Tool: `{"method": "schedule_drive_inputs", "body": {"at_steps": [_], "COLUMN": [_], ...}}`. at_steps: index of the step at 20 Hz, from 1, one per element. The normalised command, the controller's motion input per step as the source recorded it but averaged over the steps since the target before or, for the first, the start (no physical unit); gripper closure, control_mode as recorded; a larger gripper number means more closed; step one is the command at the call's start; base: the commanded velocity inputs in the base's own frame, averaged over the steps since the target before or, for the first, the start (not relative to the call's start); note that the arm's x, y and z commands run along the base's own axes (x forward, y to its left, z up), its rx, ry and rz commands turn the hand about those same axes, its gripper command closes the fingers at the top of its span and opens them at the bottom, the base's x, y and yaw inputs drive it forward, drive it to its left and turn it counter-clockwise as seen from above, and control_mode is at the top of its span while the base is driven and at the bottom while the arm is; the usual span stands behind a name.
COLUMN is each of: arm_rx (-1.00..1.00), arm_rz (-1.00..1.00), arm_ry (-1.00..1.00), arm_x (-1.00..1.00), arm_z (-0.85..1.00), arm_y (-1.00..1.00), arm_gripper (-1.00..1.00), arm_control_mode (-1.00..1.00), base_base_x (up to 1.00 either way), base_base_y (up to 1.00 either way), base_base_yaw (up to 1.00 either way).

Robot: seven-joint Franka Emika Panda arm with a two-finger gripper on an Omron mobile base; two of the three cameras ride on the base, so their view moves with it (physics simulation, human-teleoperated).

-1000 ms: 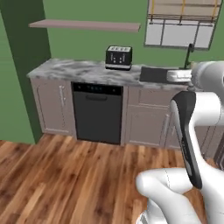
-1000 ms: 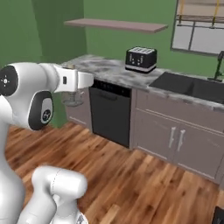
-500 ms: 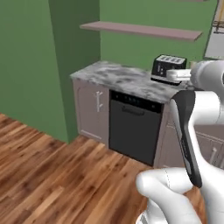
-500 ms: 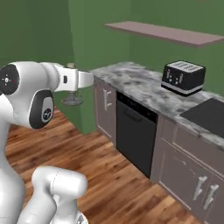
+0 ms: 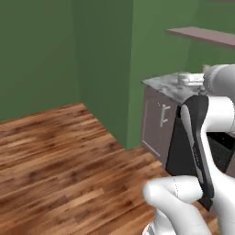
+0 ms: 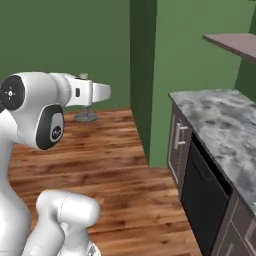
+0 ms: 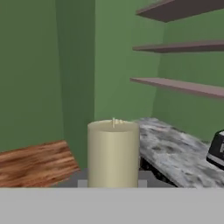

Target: Get the candle and the liquor from the cabinet and move them to the dining counter.

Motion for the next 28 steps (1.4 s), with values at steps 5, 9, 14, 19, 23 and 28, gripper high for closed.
{"method": "schedule_drive_inputs", "body": {"at_steps": [5,9,14,19,23,28], "arm_rx": [0.00,0.00,0.00,0.00,0.00,0.00], "arm_rz": [0.00,0.00,0.00,0.00,0.00,0.00], "arm_ry": [0.00,0.00,0.00,0.00,0.00,0.00], "arm_x": [0.00,0.00,0.00,0.00,0.00,0.00], "arm_z": [0.00,0.00,0.00,0.00,0.00,0.00], "arm_y": [0.00,0.00,0.00,0.00,0.00,0.00], "arm_gripper": [1.00,1.00,1.00,1.00,1.00,1.00], "arm_control_mode": [1.00,1.00,1.00,1.00,1.00,1.00], "base_base_x": [0.55,0.55,0.96,1.00,1.00,1.00], "base_base_y": [-0.08,-0.06,-0.33,-0.48,-0.51,-0.54], "base_base_yaw": [0.90,0.90,0.62,0.45,0.44,0.45]}}
